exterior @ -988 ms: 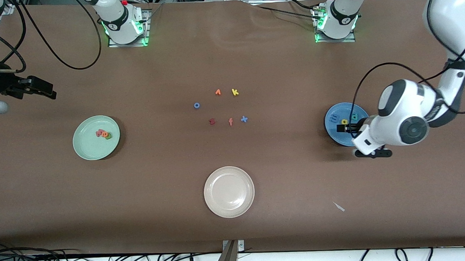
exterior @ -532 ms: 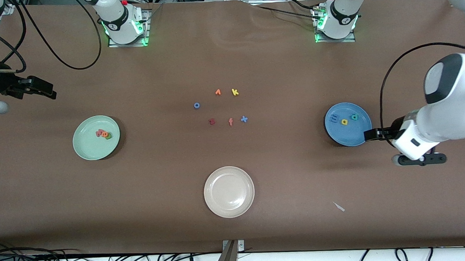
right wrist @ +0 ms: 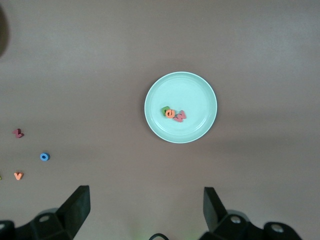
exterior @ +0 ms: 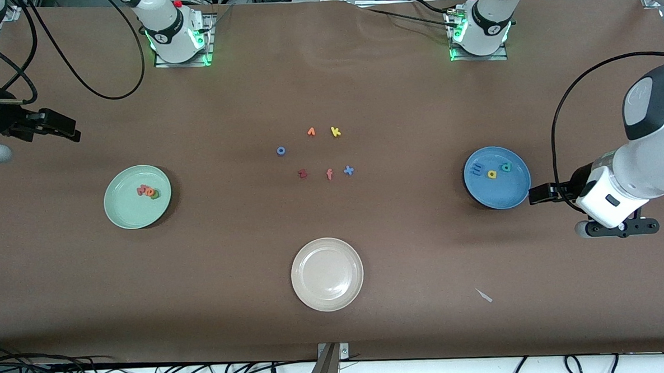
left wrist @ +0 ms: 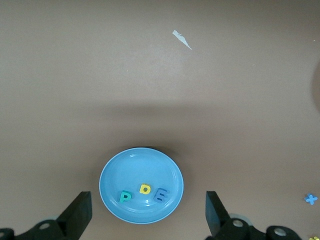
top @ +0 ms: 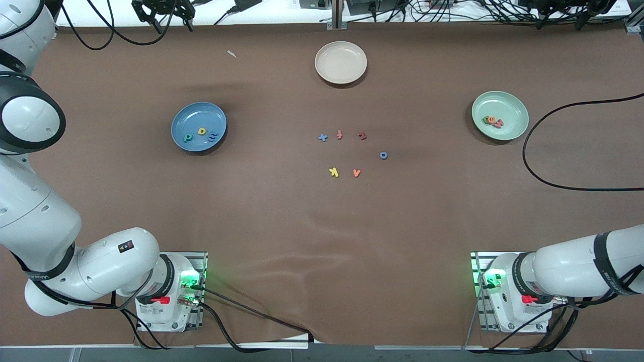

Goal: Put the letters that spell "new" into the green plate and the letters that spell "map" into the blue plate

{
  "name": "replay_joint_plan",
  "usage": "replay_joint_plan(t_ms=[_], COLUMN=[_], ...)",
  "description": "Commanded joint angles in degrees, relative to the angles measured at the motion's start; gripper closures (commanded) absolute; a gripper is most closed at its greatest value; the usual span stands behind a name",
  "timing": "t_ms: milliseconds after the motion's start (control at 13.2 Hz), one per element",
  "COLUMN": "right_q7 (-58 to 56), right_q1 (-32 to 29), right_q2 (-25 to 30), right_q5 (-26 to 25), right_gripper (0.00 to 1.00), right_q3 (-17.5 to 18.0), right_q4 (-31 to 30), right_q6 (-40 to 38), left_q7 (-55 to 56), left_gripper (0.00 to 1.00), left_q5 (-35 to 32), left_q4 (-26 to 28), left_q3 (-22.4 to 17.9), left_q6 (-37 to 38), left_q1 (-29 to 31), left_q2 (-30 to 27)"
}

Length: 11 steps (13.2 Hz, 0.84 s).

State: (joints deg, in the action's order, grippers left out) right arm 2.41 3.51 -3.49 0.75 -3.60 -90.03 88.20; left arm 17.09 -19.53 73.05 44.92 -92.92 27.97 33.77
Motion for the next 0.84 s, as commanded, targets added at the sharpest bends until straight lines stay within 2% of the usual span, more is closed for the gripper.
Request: replay_joint_plan(t_ms=[0, 760], right_q7=[0.7, 0.8], right_q1=[0.4, 0.4], right_q2=[-0.4, -0.4], right_q5=[-0.2, -0.2], right_gripper=[0.0, 0.0], right_q3=[-0.2, -0.3], right_q4=[1.2, 1.2], right_q6=[-0.7, -0.8], left_q7=[-1.2, -0.8], left_gripper=[0.0, 0.0], left_q5=[-0.3, 0.0], left_q4=[-1.2, -1.2], left_q3=[0.3, 0.1], left_q6=[1.4, 1.1], left_q1=[0.2, 0.2], left_q2=[0.4, 0.5])
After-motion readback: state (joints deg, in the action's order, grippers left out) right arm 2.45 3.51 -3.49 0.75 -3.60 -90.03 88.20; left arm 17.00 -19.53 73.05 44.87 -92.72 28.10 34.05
